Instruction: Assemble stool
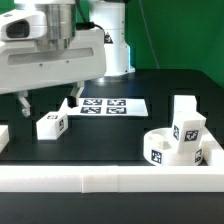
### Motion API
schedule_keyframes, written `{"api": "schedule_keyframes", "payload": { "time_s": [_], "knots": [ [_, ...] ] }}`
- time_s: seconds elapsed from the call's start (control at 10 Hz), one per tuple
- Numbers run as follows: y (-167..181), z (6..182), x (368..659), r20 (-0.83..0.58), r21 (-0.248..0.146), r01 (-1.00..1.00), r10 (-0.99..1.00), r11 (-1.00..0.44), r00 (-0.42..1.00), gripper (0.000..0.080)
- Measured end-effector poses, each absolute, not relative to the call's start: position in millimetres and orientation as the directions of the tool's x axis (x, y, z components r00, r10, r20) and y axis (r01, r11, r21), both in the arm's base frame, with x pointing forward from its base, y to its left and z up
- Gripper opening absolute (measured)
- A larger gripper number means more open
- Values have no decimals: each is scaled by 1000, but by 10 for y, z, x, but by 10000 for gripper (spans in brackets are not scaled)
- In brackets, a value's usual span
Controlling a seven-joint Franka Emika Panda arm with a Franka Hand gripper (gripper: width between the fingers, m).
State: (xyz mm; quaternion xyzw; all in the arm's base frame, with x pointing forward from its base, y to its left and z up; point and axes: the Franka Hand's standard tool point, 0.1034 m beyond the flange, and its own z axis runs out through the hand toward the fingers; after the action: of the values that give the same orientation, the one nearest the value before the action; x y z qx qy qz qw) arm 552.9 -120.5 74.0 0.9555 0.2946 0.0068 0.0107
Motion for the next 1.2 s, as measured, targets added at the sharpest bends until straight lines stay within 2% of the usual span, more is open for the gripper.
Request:
{"api": "schedule_keyframes", "payload": {
  "time_s": [0.3, 0.5, 0.6, 0.9, 1.1, 1.2],
  "knots": [
    [-1151, 728, 5521, -10, 16, 557, 557, -830, 830, 649],
    [-1056, 701, 5447, -110, -16, 505, 504, -863, 857, 649],
    [-1063, 700, 5420, -160, -18, 424, 421, -906, 893, 649],
    [-1101, 699, 5414, -159, -2, 324, 321, -946, 934, 649],
    [-1093, 694, 5414, -155, 13, 185, 180, -983, 971, 649],
    [-1147, 689, 5397, -146, 17, 9, 6, -1000, 989, 649]
  ]
}}
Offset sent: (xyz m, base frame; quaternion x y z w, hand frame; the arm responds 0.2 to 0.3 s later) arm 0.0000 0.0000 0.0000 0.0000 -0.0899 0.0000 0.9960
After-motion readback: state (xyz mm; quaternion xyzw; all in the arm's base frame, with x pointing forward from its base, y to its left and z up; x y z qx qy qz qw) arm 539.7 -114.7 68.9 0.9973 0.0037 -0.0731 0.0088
